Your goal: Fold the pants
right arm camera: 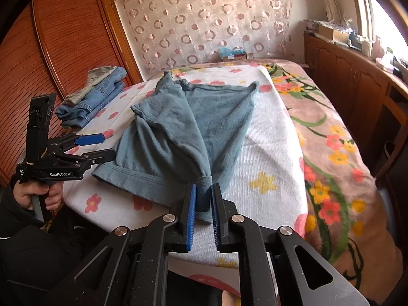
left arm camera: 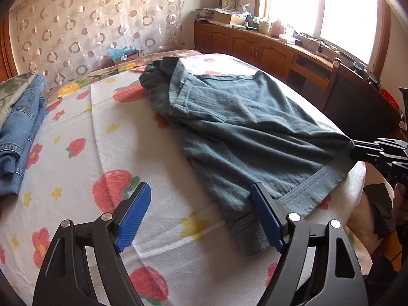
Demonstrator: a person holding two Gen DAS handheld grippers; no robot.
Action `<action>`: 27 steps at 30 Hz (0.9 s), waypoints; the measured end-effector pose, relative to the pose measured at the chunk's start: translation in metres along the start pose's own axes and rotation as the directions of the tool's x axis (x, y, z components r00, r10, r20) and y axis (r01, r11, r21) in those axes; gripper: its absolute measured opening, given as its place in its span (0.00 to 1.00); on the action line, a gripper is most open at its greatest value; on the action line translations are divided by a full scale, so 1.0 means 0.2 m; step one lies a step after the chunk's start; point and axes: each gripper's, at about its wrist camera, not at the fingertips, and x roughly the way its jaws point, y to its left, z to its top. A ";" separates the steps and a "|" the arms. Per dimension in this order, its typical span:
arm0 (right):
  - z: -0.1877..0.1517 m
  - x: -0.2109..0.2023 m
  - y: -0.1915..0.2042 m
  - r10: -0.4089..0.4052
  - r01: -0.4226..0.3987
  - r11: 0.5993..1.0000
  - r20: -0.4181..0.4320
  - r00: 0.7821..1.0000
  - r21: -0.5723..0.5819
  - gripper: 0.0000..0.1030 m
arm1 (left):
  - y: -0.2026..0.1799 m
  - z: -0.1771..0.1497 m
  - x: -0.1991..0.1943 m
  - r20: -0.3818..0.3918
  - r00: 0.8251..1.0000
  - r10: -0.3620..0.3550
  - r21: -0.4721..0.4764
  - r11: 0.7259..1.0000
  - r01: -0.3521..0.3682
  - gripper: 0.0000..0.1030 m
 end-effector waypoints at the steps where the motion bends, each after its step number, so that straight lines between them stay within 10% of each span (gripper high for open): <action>1: 0.01 -0.01 0.00 0.003 -0.003 1.000 0.010 1.000 -0.004 0.16 | 0.01 0.00 -0.01 0.006 1.000 0.002 -0.004 1.000 -0.002 0.79; 27: 0.28 0.30 0.26 -0.063 0.072 0.984 0.063 0.996 -0.160 0.48 | 0.21 0.01 -0.13 0.078 0.995 0.058 -0.093 0.994 -0.051 0.79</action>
